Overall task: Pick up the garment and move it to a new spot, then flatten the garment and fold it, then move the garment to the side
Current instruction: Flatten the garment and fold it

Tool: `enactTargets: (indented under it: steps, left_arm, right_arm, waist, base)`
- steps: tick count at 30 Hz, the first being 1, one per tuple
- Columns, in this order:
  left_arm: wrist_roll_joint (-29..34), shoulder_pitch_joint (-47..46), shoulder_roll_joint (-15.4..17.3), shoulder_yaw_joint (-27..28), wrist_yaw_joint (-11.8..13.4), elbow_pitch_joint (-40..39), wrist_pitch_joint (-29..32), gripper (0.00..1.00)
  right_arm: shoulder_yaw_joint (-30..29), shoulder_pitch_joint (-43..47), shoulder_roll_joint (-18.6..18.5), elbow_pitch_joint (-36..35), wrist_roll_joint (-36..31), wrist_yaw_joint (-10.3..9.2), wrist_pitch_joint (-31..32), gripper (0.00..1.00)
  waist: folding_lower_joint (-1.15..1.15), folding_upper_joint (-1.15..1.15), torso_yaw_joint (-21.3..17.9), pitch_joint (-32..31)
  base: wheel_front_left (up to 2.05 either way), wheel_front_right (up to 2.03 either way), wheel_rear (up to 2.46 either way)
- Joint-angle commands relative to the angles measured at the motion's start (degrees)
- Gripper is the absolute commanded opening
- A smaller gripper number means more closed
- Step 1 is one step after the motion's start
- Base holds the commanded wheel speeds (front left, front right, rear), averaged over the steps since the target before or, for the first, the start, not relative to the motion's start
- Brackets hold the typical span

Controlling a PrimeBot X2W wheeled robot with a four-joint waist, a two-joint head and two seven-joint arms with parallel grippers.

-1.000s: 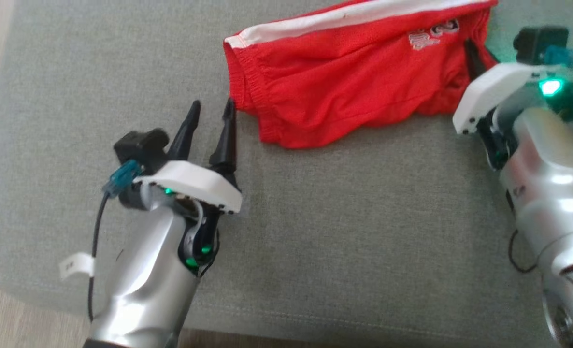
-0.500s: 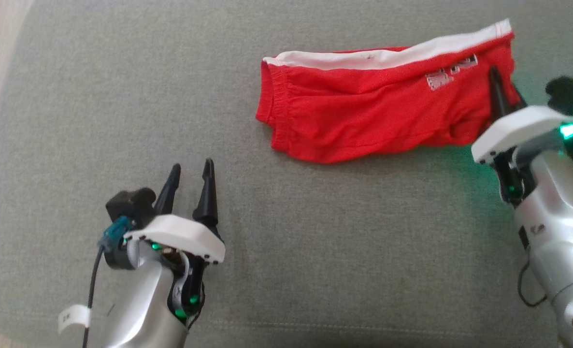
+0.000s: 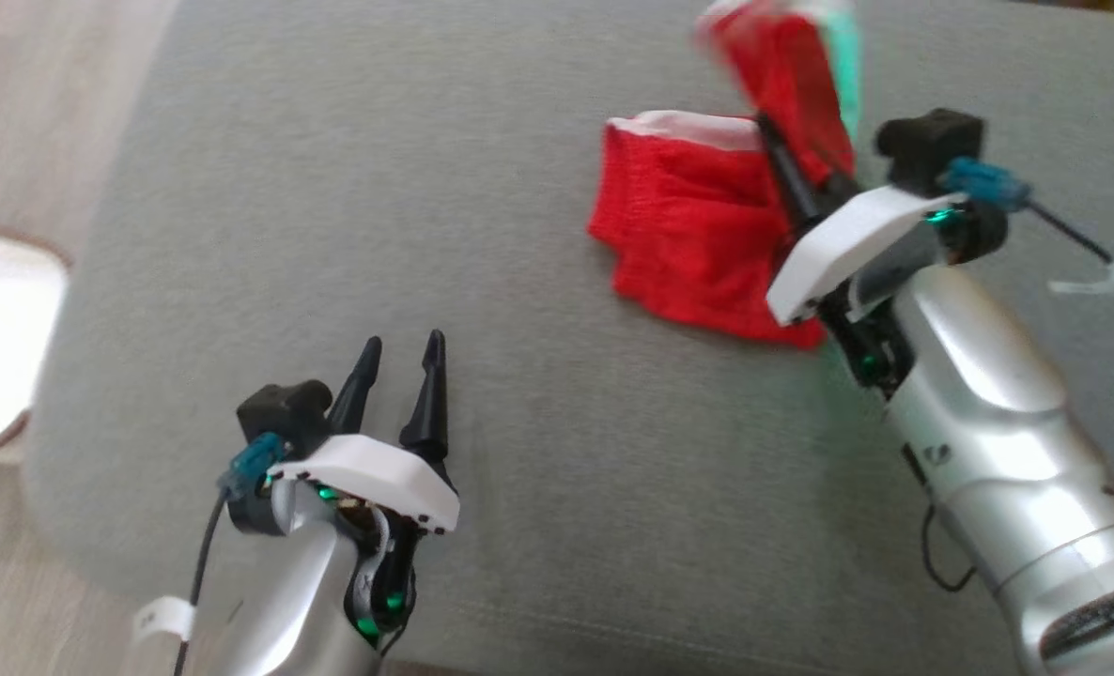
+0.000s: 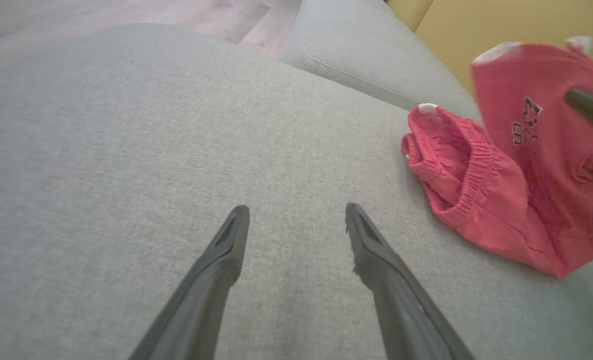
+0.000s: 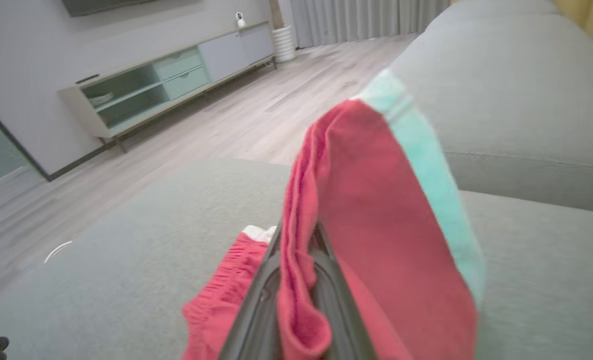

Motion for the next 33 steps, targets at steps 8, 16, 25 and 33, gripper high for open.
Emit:
enactTargets:
  steps: [8, 16, 25, 33]
  left_arm:
    - [-0.28, -0.48, 0.99, -1.46, 0.95, -2.14, -0.30, 1.00]
    - [2.57, -0.46, 0.99, 0.09, 2.28, -2.68, -0.30, 1.00]
    - [7.39, 0.32, 0.99, 5.02, 4.95, -4.16, -0.30, 1.00]
    - [11.41, 1.96, 0.99, 9.18, 5.84, -4.78, -0.30, 1.00]
  right_arm:
    - [1.64, -0.74, 4.97, 2.80, -0.55, 0.37, -1.13, 1.00]
    - [1.20, 1.51, 5.51, 2.34, 2.12, 0.37, -7.08, 1.00]
    - [-13.74, 7.79, 3.42, -0.98, -4.44, 0.37, -9.04, 1.00]
    - [-24.91, 17.72, 5.66, -7.09, -14.13, 0.37, -9.06, 1.00]
  waist:
    - [0.00, 0.00, 7.51, 0.13]
    - [0.00, 0.00, 3.40, -0.89]
    - [0.00, 0.00, -3.68, -2.37]
    - [0.00, 0.00, -7.28, -4.58]
  base:
    - [0.00, 0.00, 0.00]
    - [0.00, 0.00, 0.00]
    - [0.00, 0.00, 0.00]
    - [0.00, 0.00, 0.00]
